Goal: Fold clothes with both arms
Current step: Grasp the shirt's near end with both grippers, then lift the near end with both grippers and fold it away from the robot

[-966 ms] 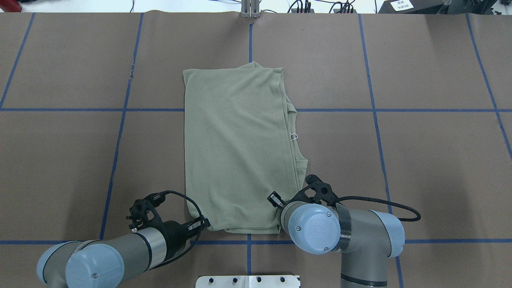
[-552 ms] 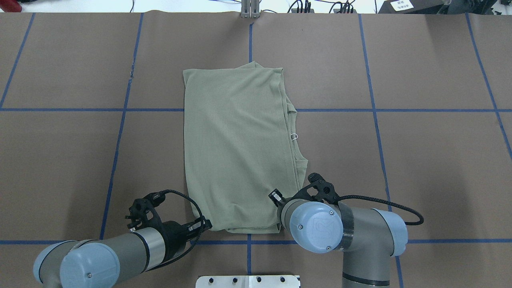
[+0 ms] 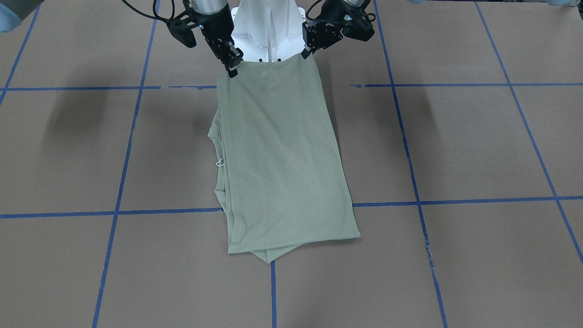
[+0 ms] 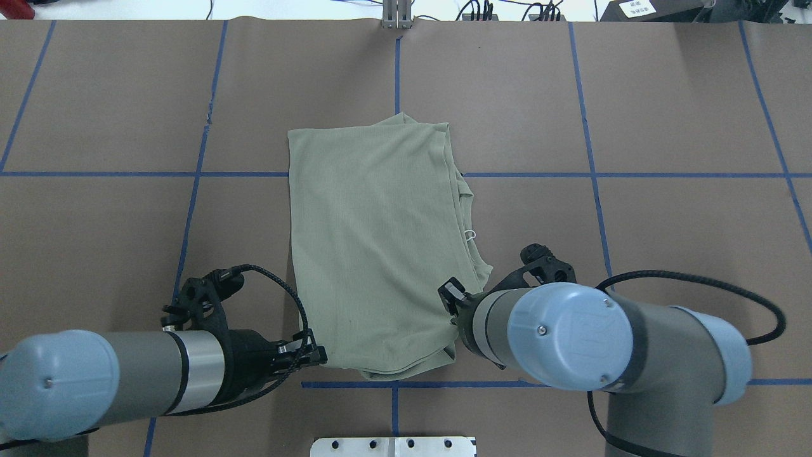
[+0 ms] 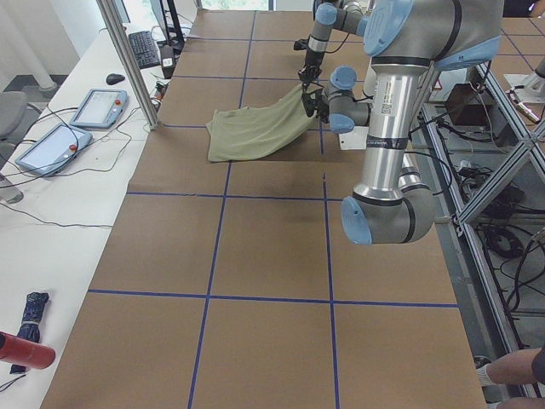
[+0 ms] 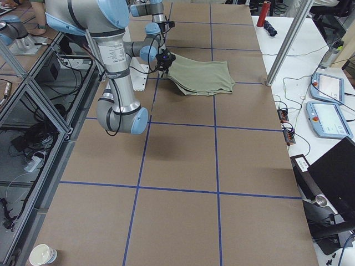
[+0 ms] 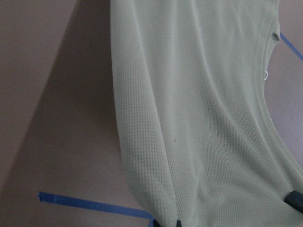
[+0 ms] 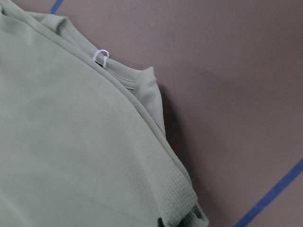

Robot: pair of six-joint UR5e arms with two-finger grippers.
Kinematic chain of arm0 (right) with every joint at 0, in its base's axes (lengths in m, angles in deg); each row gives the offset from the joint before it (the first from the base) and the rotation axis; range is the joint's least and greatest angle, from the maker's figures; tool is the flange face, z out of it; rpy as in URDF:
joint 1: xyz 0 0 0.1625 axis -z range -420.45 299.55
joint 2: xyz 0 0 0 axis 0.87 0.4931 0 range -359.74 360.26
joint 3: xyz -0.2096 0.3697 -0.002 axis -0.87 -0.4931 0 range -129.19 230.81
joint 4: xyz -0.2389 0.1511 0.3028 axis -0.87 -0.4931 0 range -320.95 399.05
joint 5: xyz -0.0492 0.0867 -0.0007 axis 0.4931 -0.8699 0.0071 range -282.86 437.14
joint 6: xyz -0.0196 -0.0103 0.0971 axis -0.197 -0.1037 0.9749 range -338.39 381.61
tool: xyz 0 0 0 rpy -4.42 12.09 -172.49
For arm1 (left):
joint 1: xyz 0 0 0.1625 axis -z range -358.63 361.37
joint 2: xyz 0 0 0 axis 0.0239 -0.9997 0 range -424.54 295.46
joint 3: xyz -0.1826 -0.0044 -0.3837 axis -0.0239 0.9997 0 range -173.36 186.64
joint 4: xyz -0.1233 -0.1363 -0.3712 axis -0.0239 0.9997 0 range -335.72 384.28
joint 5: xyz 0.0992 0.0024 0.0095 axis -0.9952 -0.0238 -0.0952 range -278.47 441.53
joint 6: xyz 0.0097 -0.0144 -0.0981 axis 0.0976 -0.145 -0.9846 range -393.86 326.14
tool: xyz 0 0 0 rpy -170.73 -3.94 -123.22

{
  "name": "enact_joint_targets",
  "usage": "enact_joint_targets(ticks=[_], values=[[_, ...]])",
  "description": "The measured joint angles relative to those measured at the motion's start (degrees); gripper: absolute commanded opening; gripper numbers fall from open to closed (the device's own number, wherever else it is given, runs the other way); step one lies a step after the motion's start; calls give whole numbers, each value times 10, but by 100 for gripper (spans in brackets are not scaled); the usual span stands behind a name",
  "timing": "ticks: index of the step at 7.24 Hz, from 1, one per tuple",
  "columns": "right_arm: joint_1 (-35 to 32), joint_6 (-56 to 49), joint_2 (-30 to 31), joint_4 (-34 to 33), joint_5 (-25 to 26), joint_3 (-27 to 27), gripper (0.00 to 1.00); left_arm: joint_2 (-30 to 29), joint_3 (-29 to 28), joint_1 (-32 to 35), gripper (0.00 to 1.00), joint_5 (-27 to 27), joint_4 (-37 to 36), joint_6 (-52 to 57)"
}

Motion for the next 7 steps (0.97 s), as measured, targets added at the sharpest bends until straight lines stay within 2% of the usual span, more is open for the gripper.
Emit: enact_joint_targets(ticks=[1,2,3,5,7], values=[[-18,-10,-21,-43,-26,26,0,-5,39,28,0,43,-43,18],[-27,-37,-35,-62,-35,27,0,-15,50,50,0,67,-68,43],[-33,-80,-42,-62,-34,6,0,-28,34,69,0,77,-77,72],[-69,-150,-51,-6,-28,-74,0,-87,-57,123,0,84,-82,136],[-113,-193,-83,56,-28,-185,0,-137,-158,191,0,87,-79,218]])
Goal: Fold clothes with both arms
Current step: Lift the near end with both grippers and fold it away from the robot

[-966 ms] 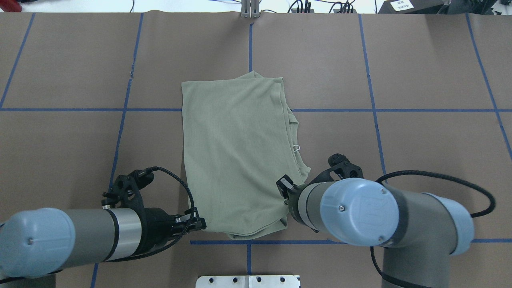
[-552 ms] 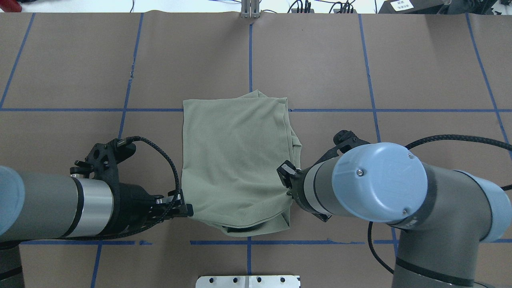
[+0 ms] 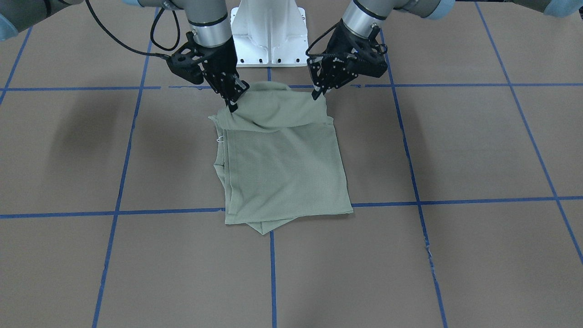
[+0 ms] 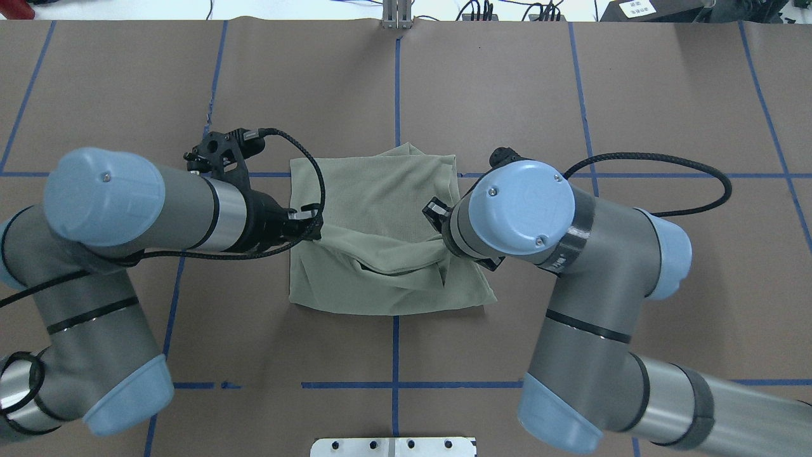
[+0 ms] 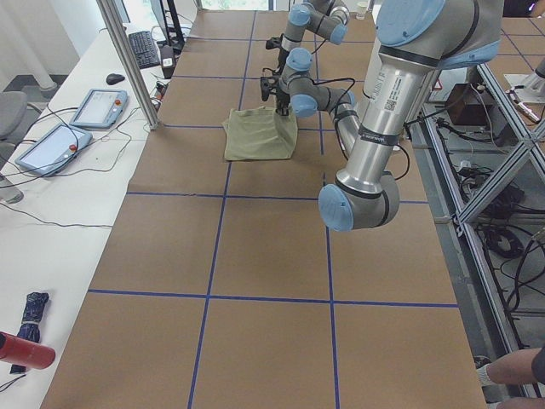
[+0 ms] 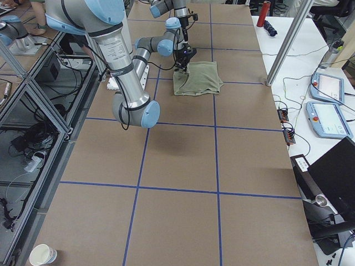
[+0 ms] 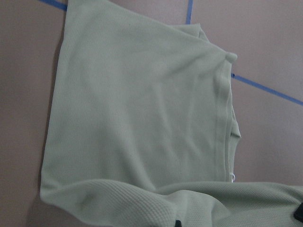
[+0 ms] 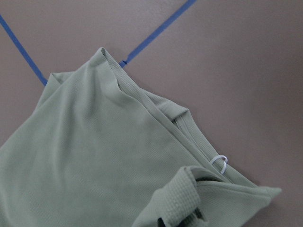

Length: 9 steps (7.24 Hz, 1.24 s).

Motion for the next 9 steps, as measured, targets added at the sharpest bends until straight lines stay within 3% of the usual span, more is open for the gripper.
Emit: enact_joint_targets(ticks=[4,6,9], values=[[-40,-35,-76,124,0,-217,0,-55,-197,58,0,-2,71,85],[-46,-46,-92,137,0,-252,0,-69,-263,59,0,-4,109,88],[-53,-61,-96,152,0,-271,0,-84,-293,59,0,-4,119,98]])
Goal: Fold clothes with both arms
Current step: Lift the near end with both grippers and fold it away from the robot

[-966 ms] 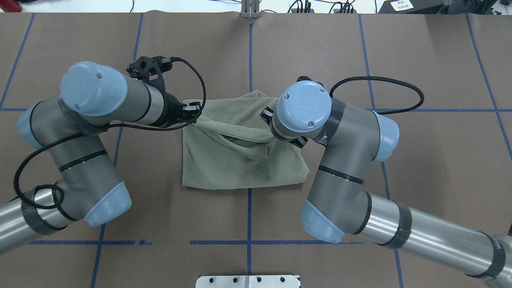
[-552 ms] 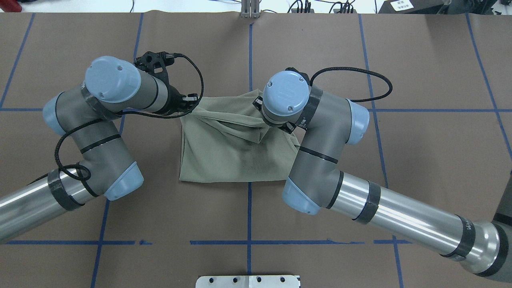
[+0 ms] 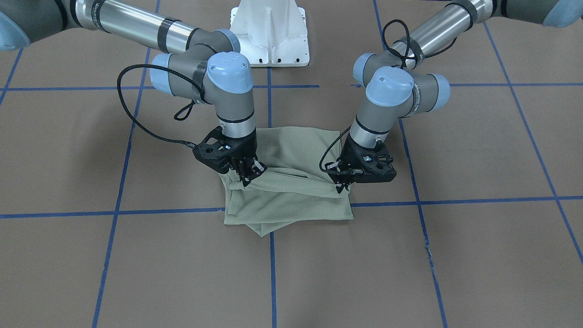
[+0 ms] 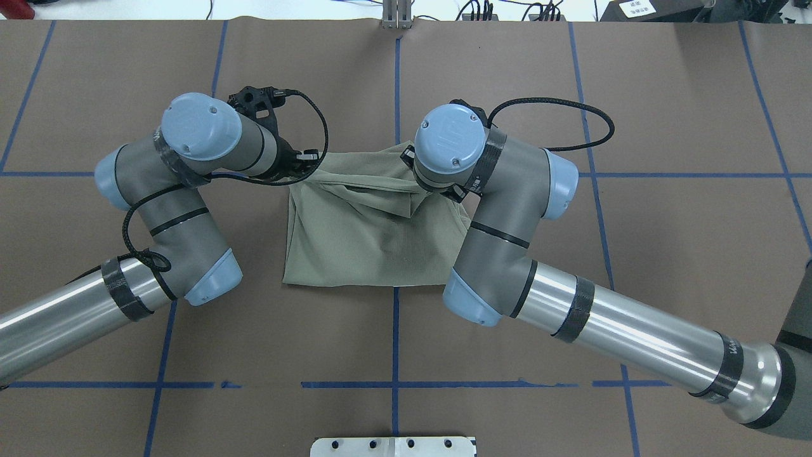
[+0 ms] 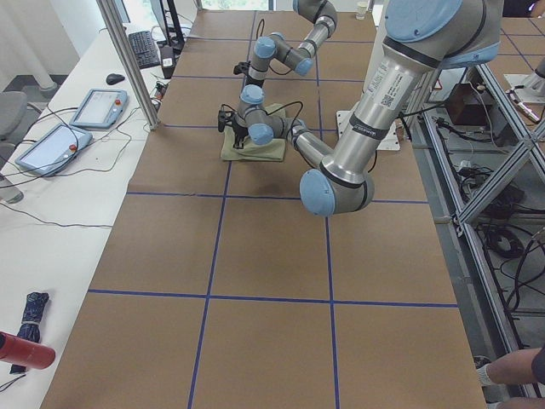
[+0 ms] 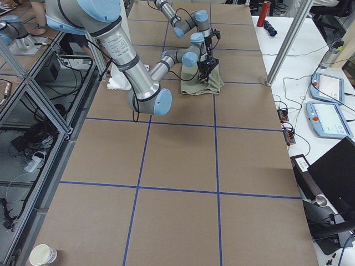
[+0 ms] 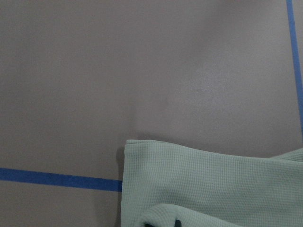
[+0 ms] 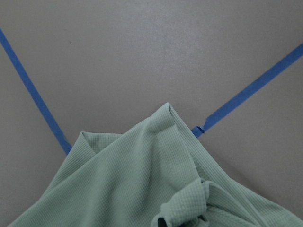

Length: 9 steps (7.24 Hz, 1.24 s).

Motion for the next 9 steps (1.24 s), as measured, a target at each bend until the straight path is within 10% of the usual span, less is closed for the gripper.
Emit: enact_joint_targets(ticks=[3,4,5,9], values=[[-14,-21,-1,4,-2,-8,0,-9,-2,4,0,1,0,16],[-15,-24,-5,4,-2,-16,43,-10,-2,4,61,1,0,17],[-16,-28,-12,4,-2,-31,99,-10,-3,4,100,1,0,18],[-35,-135,-36,-1,-64,-42,100,-5,0,52,100,48,-1,117]])
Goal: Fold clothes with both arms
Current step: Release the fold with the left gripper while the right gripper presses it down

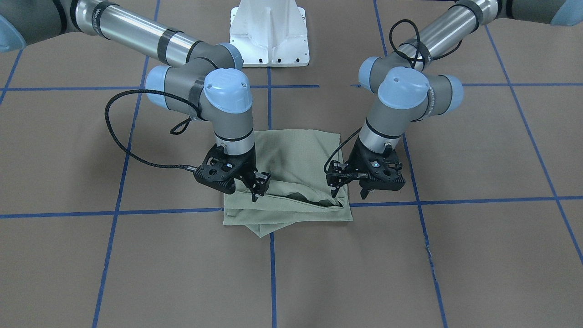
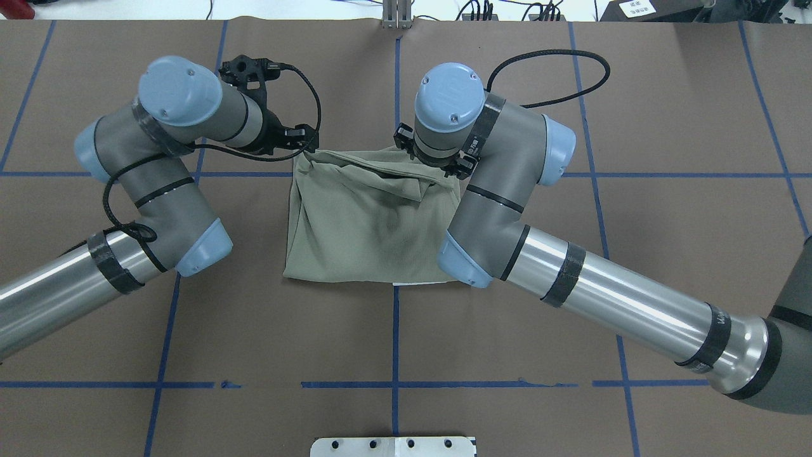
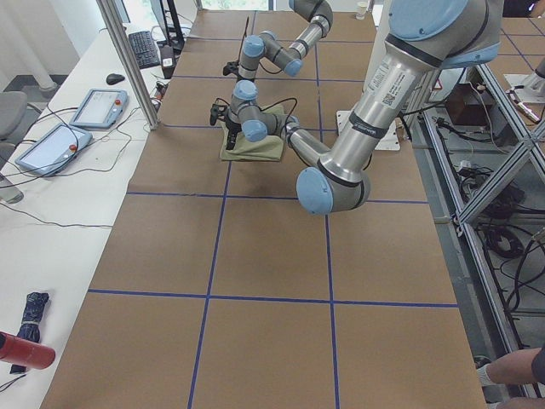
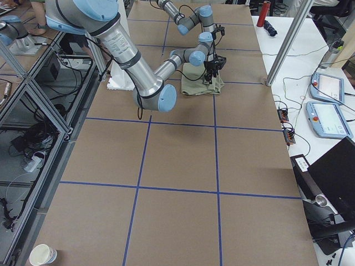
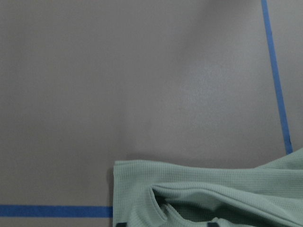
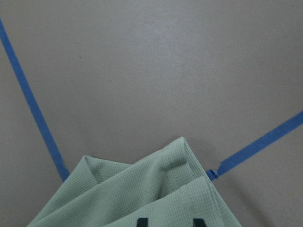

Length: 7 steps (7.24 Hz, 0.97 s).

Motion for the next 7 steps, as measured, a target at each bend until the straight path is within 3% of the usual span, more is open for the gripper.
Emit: enact_joint_targets(ticks=[2,5,7], values=[[18,-10,-2,-2,-15,20,100,9,-1,35,100,51,0,62],[88,-31,5,-2,55,7,100,12,-2,41,100,59,1,71],[92,-64,1,-2,83,-23,100,13,-2,41,100,60,2,70]])
